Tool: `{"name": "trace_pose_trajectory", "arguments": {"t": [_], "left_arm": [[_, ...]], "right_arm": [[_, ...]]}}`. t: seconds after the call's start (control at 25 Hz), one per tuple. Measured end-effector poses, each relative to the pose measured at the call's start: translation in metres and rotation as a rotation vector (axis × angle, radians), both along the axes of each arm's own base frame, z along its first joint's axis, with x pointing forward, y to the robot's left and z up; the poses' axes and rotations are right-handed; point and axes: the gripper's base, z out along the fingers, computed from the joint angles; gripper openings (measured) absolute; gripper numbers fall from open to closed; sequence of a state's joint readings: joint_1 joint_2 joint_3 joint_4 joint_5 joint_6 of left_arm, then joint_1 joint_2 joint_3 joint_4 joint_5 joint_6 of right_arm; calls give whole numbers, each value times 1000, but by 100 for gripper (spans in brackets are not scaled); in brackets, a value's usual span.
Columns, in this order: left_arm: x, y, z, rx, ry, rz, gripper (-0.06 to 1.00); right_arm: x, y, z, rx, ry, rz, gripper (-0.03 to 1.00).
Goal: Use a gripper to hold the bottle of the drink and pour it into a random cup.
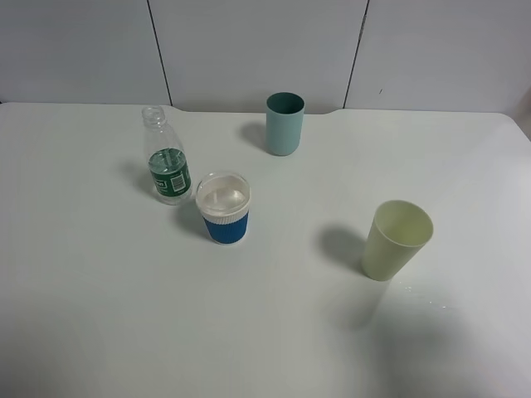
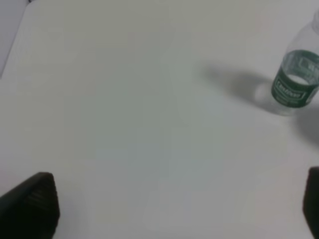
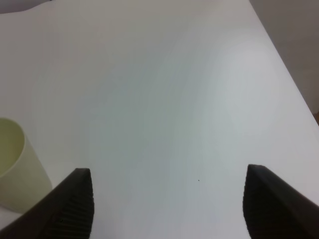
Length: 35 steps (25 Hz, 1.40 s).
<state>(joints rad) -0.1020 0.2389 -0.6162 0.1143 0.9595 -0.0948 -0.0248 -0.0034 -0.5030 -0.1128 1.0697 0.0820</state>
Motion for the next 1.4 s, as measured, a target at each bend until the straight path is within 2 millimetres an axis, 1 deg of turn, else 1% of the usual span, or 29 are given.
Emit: {"name": "trace_pose_trajectory", "arguments": {"t": [0.08,0.24,0.52,0.72,0.92,1.24,1.4], "left_arm": [[-5,1,-1,1,-10,0,99],[-10,1,0,-4,-31,6,99],[-11,3,0,-2,-37,28,99],[-11,4,2,-4,-60,123,99],[-12,0,2,-46,-61,122,99],[-28,0,-7,-38,-17,133,99],[-33,0,-17,-38,-10,134,99]], "right_arm": [[0,0,0,0,0,0,63],[0,0,0,0,0,0,63],[0,0,0,0,0,0,63],[0,0,0,0,0,0,63],[0,0,0,0,0,0,63],[0,0,0,0,0,0,63],[0,0,0,0,0,0,63]]}}
